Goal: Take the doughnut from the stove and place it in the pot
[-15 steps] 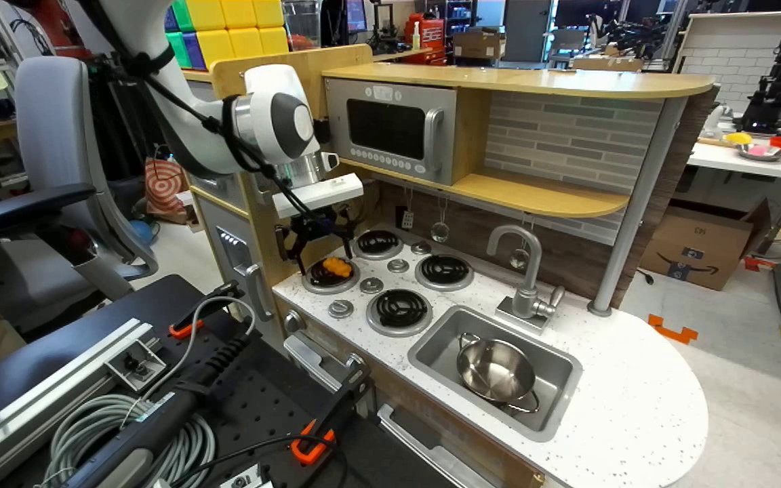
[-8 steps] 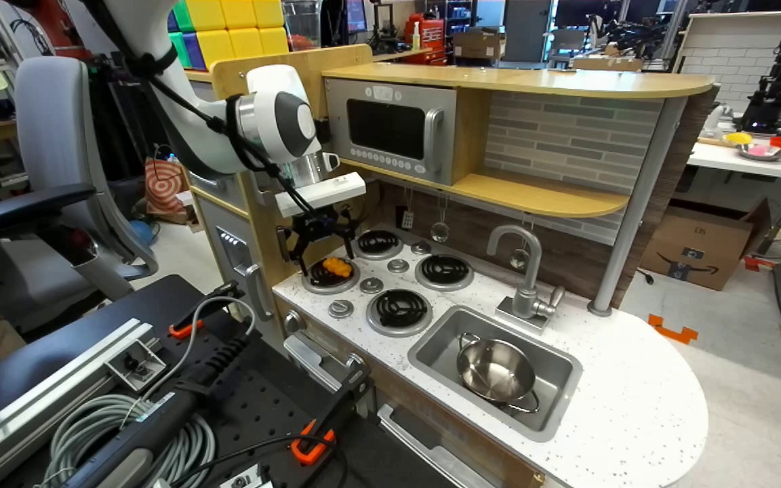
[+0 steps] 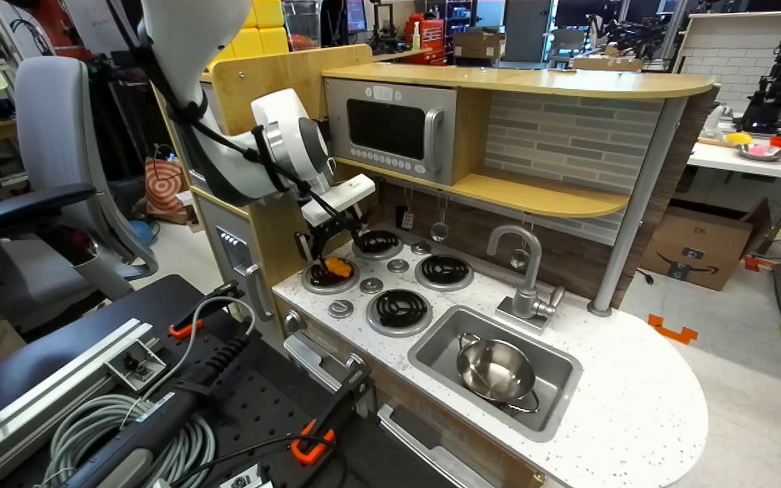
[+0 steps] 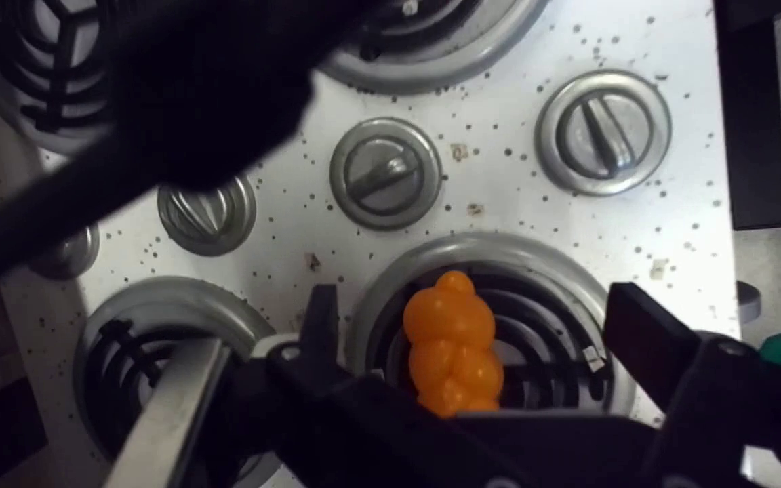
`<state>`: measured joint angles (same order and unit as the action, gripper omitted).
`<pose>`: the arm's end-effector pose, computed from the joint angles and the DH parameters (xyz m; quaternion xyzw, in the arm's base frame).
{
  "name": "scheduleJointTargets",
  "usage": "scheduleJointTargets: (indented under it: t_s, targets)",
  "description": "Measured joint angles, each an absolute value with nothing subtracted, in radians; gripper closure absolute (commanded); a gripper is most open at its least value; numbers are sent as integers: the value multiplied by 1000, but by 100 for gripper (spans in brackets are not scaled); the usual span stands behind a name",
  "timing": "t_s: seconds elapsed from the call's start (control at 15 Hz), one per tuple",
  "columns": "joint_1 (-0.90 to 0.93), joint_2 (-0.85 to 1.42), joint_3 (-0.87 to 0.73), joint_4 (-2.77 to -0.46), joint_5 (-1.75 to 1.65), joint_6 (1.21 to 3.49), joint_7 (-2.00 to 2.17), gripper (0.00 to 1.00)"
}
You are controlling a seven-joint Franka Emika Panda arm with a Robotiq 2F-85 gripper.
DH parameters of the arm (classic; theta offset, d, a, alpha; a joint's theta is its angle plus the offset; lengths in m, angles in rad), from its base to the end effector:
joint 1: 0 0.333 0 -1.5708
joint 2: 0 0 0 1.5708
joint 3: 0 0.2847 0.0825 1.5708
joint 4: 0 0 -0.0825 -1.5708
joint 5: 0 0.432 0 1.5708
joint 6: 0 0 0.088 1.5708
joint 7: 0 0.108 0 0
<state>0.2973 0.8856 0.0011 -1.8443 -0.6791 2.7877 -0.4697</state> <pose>0.5709 0.2053 -0.0203 0.7583 0.6394 0.0166 0.1259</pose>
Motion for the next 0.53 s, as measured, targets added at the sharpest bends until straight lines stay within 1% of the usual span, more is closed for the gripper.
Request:
scheduleJointTargets:
  t_s: [0.13, 0.2, 0.27, 0.4, 0.53]
  targets:
    - [290, 951, 31, -1779, -679, 2788, -478, 0]
    - [288, 980, 42, -1750, -679, 2787, -482, 5]
    - [284, 1007, 49, -1723, -677, 2787, -487, 28]
    - [270, 1053, 64, -1675, -677, 2787, -503, 31]
    - [255, 1081, 81, -1644, -676, 2781, -521, 46]
